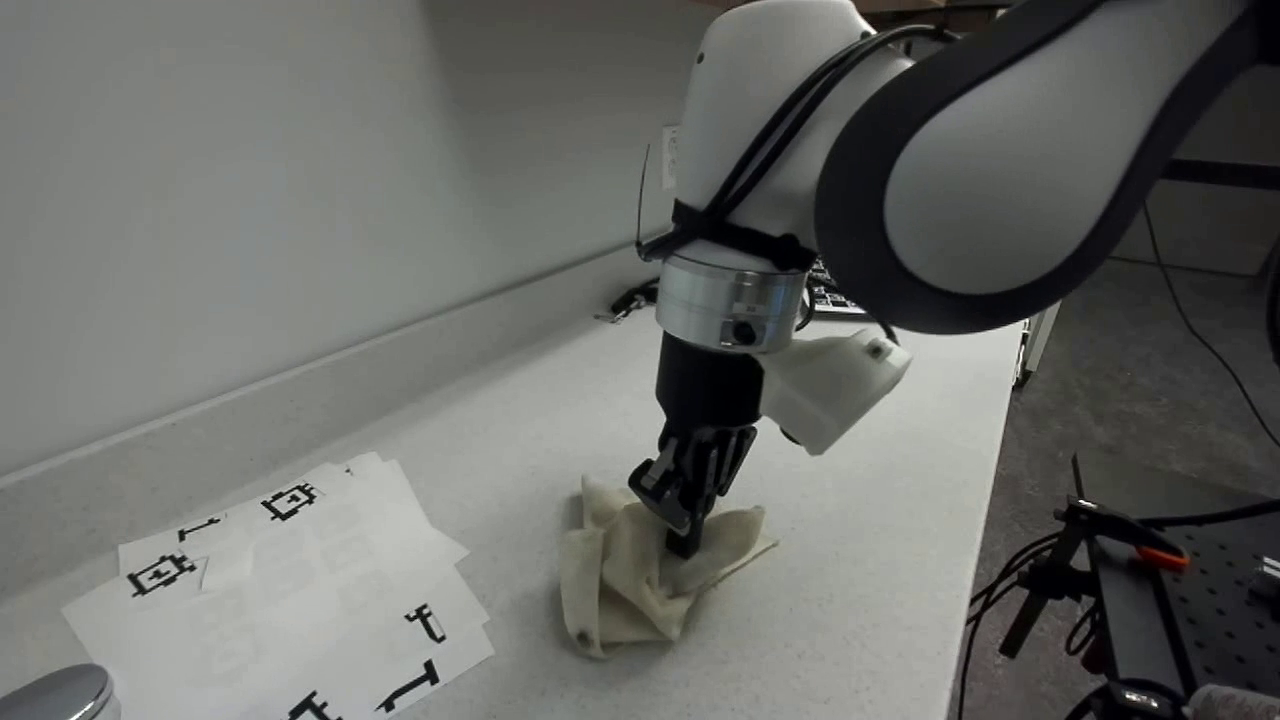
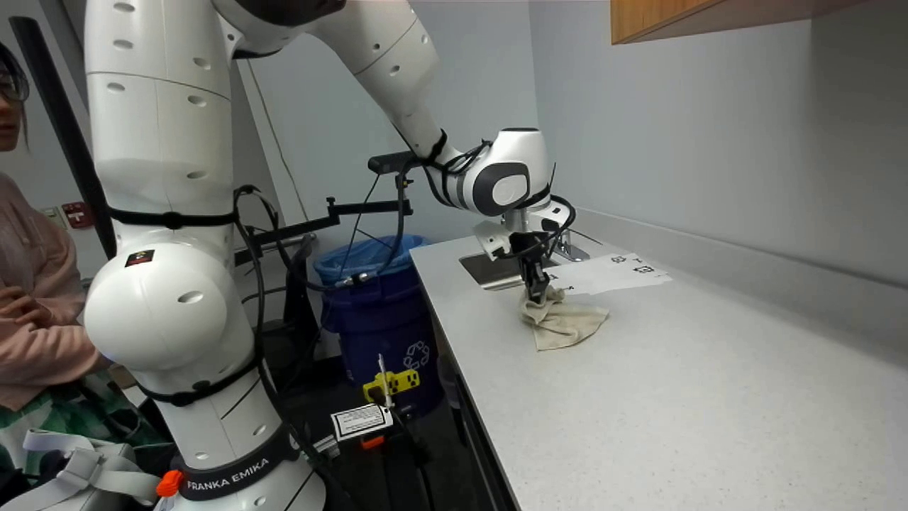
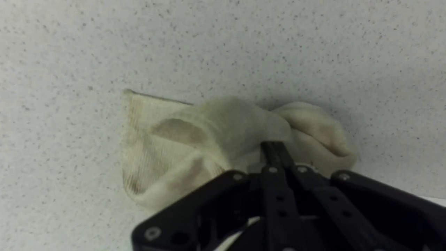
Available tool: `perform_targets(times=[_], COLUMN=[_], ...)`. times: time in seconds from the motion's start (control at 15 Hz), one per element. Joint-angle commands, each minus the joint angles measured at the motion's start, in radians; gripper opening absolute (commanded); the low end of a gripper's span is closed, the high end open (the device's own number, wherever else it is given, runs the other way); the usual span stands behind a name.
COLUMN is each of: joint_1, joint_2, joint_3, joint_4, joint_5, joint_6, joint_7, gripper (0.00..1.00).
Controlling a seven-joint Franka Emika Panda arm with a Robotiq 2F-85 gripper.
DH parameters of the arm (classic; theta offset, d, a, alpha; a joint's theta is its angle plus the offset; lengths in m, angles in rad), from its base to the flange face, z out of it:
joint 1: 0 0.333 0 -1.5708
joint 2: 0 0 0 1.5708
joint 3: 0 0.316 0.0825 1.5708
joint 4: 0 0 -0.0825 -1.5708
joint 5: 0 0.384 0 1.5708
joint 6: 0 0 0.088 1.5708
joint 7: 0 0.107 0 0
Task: Use the towel to wipe the counter
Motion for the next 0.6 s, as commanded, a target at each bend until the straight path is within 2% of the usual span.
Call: perform_targets(times=[0.0, 0.53], joint_1=[-0.027, -0.052], joint_2=[0.058, 0.126], joint_3=[0.001, -0.018], joint_4=[0.019, 0.047], joint_5=[0.029, 0.022], joint_6=[0.042, 0.085], joint_7=[-0.054, -0.074], gripper=[0.00, 0.00])
